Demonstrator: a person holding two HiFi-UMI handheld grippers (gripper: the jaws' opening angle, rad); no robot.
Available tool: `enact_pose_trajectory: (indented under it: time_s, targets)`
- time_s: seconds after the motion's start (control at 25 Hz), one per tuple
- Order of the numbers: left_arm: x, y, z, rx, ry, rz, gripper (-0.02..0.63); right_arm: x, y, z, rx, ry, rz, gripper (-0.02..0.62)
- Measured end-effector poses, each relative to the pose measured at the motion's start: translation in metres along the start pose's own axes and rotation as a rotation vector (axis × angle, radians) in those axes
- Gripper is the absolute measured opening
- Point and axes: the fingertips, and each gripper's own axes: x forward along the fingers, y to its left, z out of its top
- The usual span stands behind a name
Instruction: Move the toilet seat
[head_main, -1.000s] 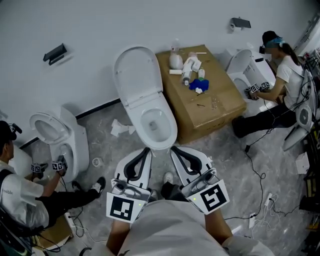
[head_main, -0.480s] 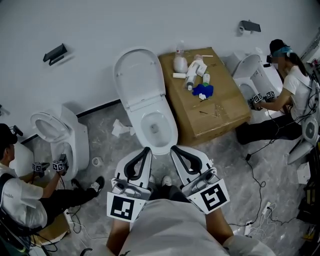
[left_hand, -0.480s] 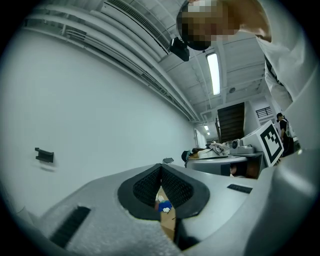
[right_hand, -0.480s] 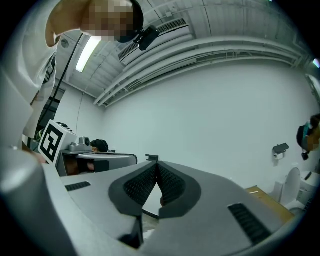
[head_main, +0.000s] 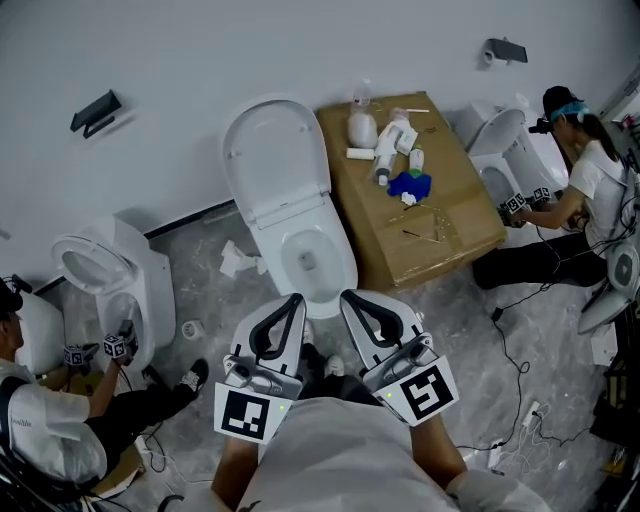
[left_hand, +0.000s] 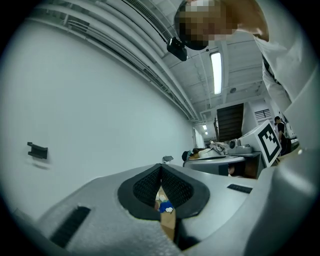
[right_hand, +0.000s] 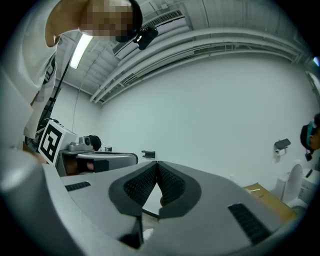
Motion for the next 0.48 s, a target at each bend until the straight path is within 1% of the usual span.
enact_pose_trajectory:
  time_s: [0.24, 0.48]
  targets:
    - [0.027, 0.035, -0.004, -0.015, 0.008, -0.028, 0.009, 0.041, -0.018, -0.001, -0.007, 0.003, -0.021, 0.014]
    - [0.052, 0.072, -0.014, -0.045, 0.025, -0.057, 0.009, 0.080, -0.037, -0.007, -0.011, 0.038, -0.051, 0.014]
